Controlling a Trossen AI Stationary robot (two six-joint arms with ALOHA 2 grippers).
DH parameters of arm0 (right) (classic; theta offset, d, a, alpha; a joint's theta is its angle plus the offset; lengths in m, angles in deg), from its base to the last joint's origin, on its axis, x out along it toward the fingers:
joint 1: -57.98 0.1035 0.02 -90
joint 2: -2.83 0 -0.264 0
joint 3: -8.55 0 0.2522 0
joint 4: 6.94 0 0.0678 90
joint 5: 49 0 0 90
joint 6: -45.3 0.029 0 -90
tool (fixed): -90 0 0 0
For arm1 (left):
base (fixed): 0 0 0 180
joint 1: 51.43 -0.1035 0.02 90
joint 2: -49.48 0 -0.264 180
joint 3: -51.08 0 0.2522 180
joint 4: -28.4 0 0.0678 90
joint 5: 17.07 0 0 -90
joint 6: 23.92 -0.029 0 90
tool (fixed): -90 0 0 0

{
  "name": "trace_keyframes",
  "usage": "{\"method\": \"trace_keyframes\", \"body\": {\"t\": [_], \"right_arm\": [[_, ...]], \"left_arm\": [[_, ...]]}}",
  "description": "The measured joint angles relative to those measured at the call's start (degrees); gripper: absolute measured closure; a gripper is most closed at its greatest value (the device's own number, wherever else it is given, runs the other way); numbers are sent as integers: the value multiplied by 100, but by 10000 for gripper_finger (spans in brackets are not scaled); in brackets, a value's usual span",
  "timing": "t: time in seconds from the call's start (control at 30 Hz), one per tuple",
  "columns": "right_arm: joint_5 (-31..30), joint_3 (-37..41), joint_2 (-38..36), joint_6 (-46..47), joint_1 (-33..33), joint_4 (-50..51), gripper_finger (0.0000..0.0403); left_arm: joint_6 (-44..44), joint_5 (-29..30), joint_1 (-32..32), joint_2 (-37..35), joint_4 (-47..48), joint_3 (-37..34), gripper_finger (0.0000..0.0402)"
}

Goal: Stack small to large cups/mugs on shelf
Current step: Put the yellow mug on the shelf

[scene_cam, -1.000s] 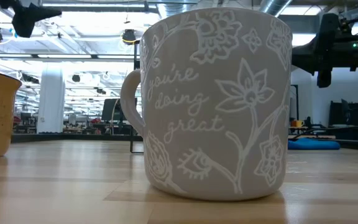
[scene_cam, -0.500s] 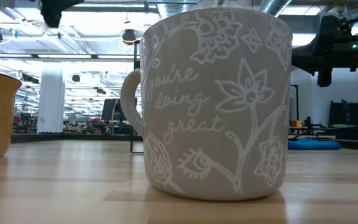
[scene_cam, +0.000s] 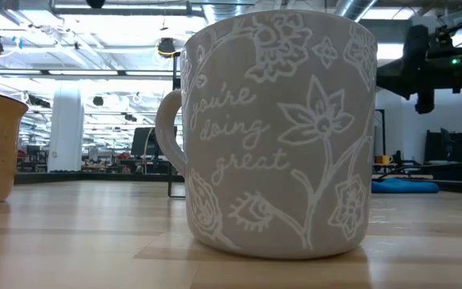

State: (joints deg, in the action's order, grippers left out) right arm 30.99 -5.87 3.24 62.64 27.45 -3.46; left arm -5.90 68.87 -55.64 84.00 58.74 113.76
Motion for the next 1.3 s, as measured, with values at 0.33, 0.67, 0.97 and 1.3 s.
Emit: {"method": "trace_keyframes", "body": {"t": [0.33,0.67,0.97,1.3], "right_arm": [[-62,0,0,0,0,0,274],[-62,0,0,-282,0,1,274],[-62,0,0,-289,0,2,274],[-62,0,0,-295,0,88,274]], "left_arm": [[987,2468,1874,846,1400,767,138],[3047,3776,3404,1445,1919,863,138],[5331,4411,4434,2174,2218,863,138],[7793,4197,5094,2851,2362,863,138]]}}
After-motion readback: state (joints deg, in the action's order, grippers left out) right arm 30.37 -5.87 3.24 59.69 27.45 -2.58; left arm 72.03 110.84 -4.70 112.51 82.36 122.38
